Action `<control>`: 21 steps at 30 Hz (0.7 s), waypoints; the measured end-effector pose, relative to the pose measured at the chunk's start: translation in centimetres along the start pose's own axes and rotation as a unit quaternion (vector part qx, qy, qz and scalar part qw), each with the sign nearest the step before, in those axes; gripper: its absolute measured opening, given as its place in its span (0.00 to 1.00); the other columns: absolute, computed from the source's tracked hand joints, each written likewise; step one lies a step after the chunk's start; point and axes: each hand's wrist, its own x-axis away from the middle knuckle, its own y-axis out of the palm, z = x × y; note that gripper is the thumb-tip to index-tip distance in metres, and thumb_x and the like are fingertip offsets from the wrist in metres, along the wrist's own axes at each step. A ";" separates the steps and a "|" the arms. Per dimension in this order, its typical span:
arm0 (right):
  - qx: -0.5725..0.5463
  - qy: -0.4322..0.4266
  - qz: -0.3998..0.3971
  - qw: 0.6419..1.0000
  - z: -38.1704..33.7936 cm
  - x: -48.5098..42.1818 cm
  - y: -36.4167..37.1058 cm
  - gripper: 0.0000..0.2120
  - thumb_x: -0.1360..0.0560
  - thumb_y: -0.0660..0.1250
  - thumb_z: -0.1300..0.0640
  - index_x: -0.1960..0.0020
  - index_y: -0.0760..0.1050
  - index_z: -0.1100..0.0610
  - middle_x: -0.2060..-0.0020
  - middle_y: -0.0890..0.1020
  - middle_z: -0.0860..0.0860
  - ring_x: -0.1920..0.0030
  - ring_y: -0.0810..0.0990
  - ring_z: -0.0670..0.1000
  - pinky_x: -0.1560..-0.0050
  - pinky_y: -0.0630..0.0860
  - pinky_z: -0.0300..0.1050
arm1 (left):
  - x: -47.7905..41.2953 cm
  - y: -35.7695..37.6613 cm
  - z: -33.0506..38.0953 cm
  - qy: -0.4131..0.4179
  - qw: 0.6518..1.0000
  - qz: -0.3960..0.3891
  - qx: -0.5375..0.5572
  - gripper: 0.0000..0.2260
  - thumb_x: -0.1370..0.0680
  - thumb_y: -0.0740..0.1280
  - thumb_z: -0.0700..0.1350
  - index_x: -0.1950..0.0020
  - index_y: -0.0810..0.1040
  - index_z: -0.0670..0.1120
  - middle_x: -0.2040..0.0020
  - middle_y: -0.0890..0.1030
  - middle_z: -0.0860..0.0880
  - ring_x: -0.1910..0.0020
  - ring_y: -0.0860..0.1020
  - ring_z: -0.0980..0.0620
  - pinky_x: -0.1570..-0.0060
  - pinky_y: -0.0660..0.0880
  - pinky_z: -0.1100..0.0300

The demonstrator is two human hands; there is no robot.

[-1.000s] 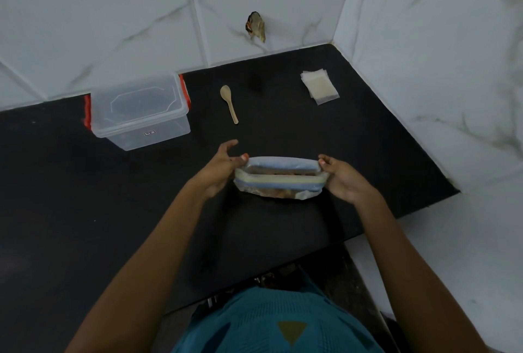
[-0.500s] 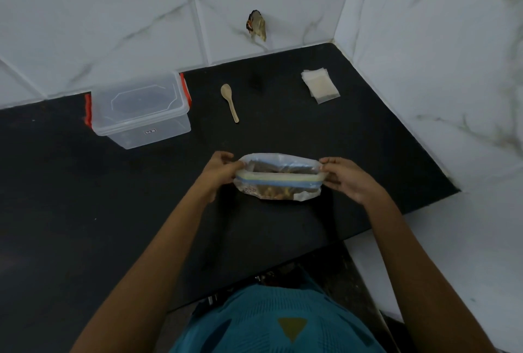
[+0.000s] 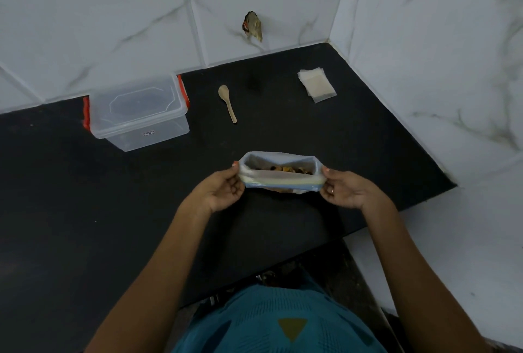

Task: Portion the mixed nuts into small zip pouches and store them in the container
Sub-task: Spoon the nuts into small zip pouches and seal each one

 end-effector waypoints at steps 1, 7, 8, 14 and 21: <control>-0.041 -0.004 -0.011 0.999 0.2 -0.1 -0.1 0.03 0.24 0.62 0.61 0.54 0.74 0.58 0.56 0.78 0.54 0.54 0.76 0.50 0.57 0.72 0.42 | 0.1 0.0 -0.2 0.000 1.000 -0.008 0.028 0.06 0.22 0.62 0.43 0.56 0.76 0.43 0.59 0.77 0.47 0.57 0.74 0.53 0.53 0.72 0.62; -0.112 -0.020 -0.016 0.993 0.5 0.3 0.3 0.05 0.25 0.58 0.62 0.52 0.73 0.60 0.56 0.76 0.54 0.54 0.74 0.50 0.55 0.70 0.43 | 0.2 -0.3 -0.7 0.007 0.999 -0.027 0.030 0.05 0.24 0.63 0.42 0.52 0.77 0.42 0.56 0.77 0.47 0.56 0.75 0.53 0.53 0.71 0.62; -0.099 -0.018 -0.008 0.995 0.5 0.4 0.4 0.06 0.26 0.59 0.62 0.51 0.73 0.60 0.56 0.76 0.54 0.54 0.74 0.50 0.55 0.70 0.42 | 0.2 -0.2 -0.6 0.008 1.000 -0.020 0.010 0.07 0.25 0.63 0.43 0.51 0.76 0.43 0.56 0.77 0.47 0.56 0.75 0.53 0.53 0.71 0.61; 0.020 -0.059 0.066 0.996 0.6 0.5 1.4 0.06 0.26 0.64 0.64 0.52 0.73 0.53 0.55 0.76 0.52 0.56 0.75 0.48 0.60 0.71 0.39 | 0.3 1.1 -1.0 0.064 0.991 0.053 -0.104 0.06 0.25 0.66 0.36 0.53 0.75 0.46 0.55 0.78 0.46 0.51 0.76 0.51 0.47 0.72 0.58; 0.083 -0.093 0.078 0.989 0.7 0.9 1.1 0.15 0.28 0.67 0.68 0.42 0.72 0.66 0.51 0.79 0.58 0.53 0.79 0.50 0.54 0.76 0.43 | 0.3 0.7 -0.8 0.048 0.999 -0.020 -0.010 0.18 0.24 0.58 0.29 0.36 0.71 0.41 0.40 0.74 0.39 0.37 0.72 0.43 0.40 0.70 0.48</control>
